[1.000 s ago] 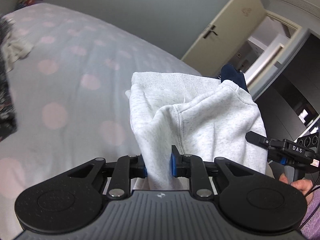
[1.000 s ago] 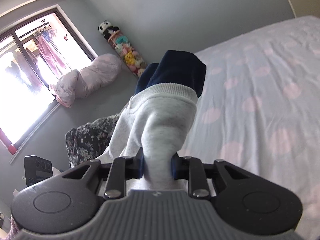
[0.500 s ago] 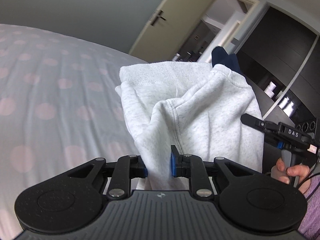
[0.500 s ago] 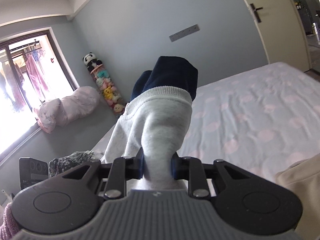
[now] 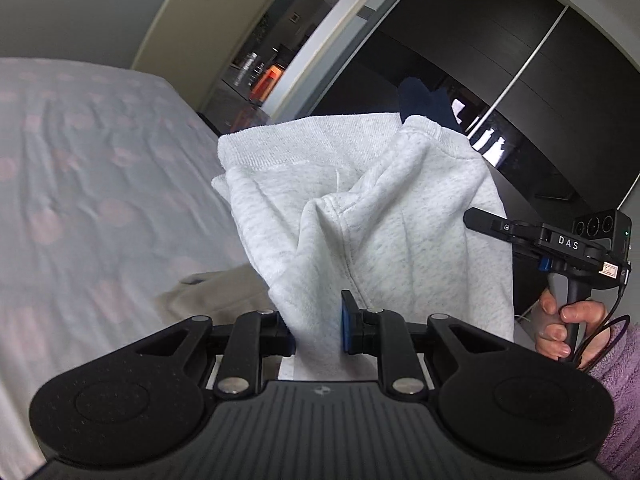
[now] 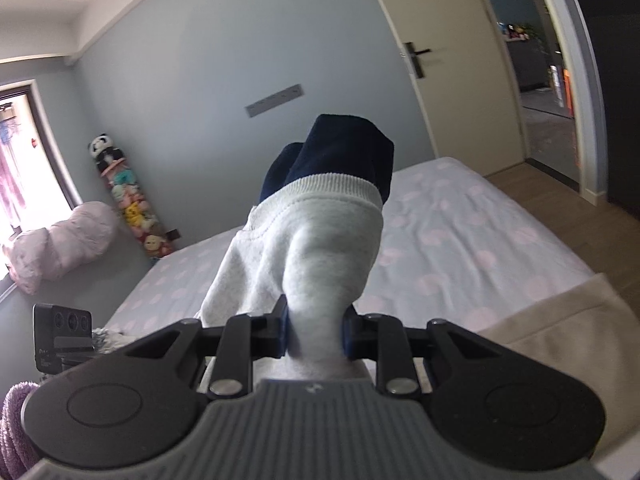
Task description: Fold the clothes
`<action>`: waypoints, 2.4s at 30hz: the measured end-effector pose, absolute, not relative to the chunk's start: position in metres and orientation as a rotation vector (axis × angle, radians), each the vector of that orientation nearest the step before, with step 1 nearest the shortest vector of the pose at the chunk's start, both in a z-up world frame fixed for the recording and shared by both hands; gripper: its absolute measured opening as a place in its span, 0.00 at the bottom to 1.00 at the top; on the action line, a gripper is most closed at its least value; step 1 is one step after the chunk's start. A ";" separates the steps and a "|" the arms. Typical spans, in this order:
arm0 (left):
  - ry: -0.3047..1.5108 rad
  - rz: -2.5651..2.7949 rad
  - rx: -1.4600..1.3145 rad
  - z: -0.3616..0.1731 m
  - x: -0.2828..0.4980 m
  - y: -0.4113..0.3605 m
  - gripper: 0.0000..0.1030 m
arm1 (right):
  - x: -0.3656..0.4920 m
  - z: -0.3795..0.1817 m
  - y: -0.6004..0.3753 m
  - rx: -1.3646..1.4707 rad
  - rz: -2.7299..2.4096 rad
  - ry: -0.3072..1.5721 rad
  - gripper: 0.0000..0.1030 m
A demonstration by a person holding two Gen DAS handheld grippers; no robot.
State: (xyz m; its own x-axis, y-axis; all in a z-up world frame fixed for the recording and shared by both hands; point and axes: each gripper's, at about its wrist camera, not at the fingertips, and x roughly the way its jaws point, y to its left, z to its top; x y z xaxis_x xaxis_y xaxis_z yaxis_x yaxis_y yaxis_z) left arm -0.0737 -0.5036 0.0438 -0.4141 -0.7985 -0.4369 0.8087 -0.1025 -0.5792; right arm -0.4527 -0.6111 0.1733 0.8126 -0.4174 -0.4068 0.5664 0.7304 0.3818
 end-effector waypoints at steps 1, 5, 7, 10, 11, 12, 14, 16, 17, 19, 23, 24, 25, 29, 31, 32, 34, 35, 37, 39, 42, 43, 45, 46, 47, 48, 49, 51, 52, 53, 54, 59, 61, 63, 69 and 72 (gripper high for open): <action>0.952 -1.771 0.012 0.040 -0.083 -0.516 0.17 | -0.462 0.173 -0.623 0.519 -0.562 0.320 0.26; 1.059 -1.780 -0.032 0.011 -0.112 -0.561 0.16 | -0.494 0.168 -0.668 0.531 -0.606 0.384 0.26; 1.100 -1.782 -0.056 -0.005 -0.125 -0.584 0.16 | -0.504 0.163 -0.689 0.539 -0.628 0.418 0.26; 1.148 -1.782 -0.082 -0.028 -0.146 -0.619 0.16 | -0.520 0.154 -0.723 0.541 -0.655 0.474 0.26; 1.171 -1.781 -0.087 -0.036 -0.153 -0.630 0.16 | -0.525 0.151 -0.735 0.540 -0.663 0.496 0.26; 1.195 -1.781 -0.085 -0.043 -0.161 -0.644 0.16 | -0.526 0.148 -0.748 0.535 -0.669 0.524 0.26; 1.231 -1.781 -0.073 -0.058 -0.176 -0.668 0.16 | -0.529 0.143 -0.776 0.523 -0.678 0.583 0.26; 1.259 -1.775 -0.067 -0.071 -0.187 -0.688 0.16 | -0.532 0.137 -0.802 0.511 -0.682 0.634 0.26; 1.273 -1.770 -0.066 -0.077 -0.191 -0.698 0.16 | -0.533 0.134 -0.815 0.505 -0.684 0.659 0.26; 1.297 -1.756 -0.062 -0.087 -0.197 -0.717 0.16 | -0.534 0.125 -0.842 0.492 -0.690 0.700 0.26; 1.301 -1.734 -0.011 -0.104 -0.202 -0.751 0.16 | -0.531 0.100 -0.894 0.478 -0.697 0.764 0.26; 1.305 -1.728 0.001 -0.110 -0.202 -0.758 0.16 | -0.530 0.090 -0.907 0.484 -0.698 0.784 0.26; 1.309 -1.722 0.013 -0.116 -0.202 -0.765 0.16 | -0.528 0.079 -0.918 0.483 -0.703 0.804 0.27; 1.317 -1.711 0.068 -0.135 -0.207 -0.790 0.15 | -0.527 0.032 -0.947 0.507 -0.764 0.859 0.27; 1.303 -1.721 0.094 -0.138 -0.209 -0.796 0.15 | -0.529 0.013 -0.954 0.526 -0.794 0.863 0.29; 1.295 -1.725 0.106 -0.140 -0.209 -0.799 0.15 | -0.530 0.003 -0.958 0.535 -0.809 0.864 0.30; 1.293 -1.732 0.131 -0.142 -0.210 -0.805 0.16 | -0.532 -0.012 -0.964 0.557 -0.842 0.866 0.35; 1.298 -1.733 0.140 -0.142 -0.209 -0.804 0.17 | -0.533 -0.018 -0.966 0.569 -0.859 0.865 0.37; 1.309 -1.734 0.157 -0.141 -0.206 -0.802 0.21 | -0.534 -0.022 -0.966 0.568 -0.902 0.872 0.48; 1.298 -1.742 0.172 -0.133 -0.202 -0.801 0.28 | -0.534 -0.017 -0.963 0.558 -0.957 0.872 0.51; 1.232 -1.731 0.206 -0.118 -0.193 -0.790 0.45 | -0.541 -0.005 -0.959 0.568 -1.034 0.846 0.54; 1.212 -1.724 0.213 -0.113 -0.189 -0.787 0.47 | -0.546 0.000 -0.955 0.579 -1.044 0.828 0.58; 1.195 -1.709 0.206 -0.104 -0.177 -0.786 0.48 | -0.558 0.008 -0.940 0.592 -1.058 0.800 0.62; 1.198 -1.703 0.202 -0.098 -0.174 -0.788 0.48 | -0.564 0.010 -0.932 0.596 -1.073 0.792 0.63; 1.194 -1.700 0.206 -0.094 -0.173 -0.791 0.48 | -0.572 0.010 -0.924 0.599 -1.081 0.785 0.64; 1.190 -1.697 0.209 -0.090 -0.172 -0.793 0.48 | -0.580 0.011 -0.915 0.603 -1.092 0.779 0.64; 1.183 -1.698 0.215 -0.085 -0.172 -0.795 0.48 | -0.588 0.010 -0.907 0.613 -1.116 0.778 0.64; 1.155 -1.717 0.231 -0.076 -0.178 -0.795 0.49 | -0.607 0.011 -0.883 0.622 -1.150 0.764 0.64; 1.140 -1.726 0.239 -0.072 -0.180 -0.795 0.50 | -0.614 0.010 -0.872 0.626 -1.164 0.752 0.64; 1.128 -1.733 0.249 -0.068 -0.183 -0.796 0.50 | -0.620 0.008 -0.861 0.639 -1.171 0.732 0.64; 1.119 -1.737 0.260 -0.065 -0.188 -0.799 0.50 | -0.626 0.006 -0.850 0.654 -1.179 0.710 0.64; 1.110 -1.712 0.309 -0.066 -0.200 -0.811 0.57 | -0.670 -0.020 -0.810 0.788 -1.219 0.571 0.72; 1.126 -1.686 0.306 -0.070 -0.195 -0.815 0.58 | -0.685 -0.032 -0.803 0.861 -1.284 0.513 0.72; 1.162 -1.668 0.284 -0.076 -0.188 -0.818 0.59 | -0.699 -0.049 -0.801 0.954 -1.282 0.438 0.73; 1.221 -1.660 0.258 -0.097 -0.179 -0.830 0.65 | -0.720 -0.088 -0.797 1.141 -1.231 0.257 0.78; 1.280 -1.632 0.234 -0.111 -0.175 -0.839 0.65 | -0.718 -0.103 -0.805 1.185 -1.210 0.189 0.78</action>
State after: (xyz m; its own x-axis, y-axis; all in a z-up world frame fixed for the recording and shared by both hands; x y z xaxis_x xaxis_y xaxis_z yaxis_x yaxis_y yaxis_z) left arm -0.1753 -0.8393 -0.1113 -0.4751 -0.5773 -0.6641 0.7826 0.0678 -0.6188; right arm -0.7183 -0.8048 -0.1030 0.4151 -0.6163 -0.6692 0.7908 -0.1192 0.6003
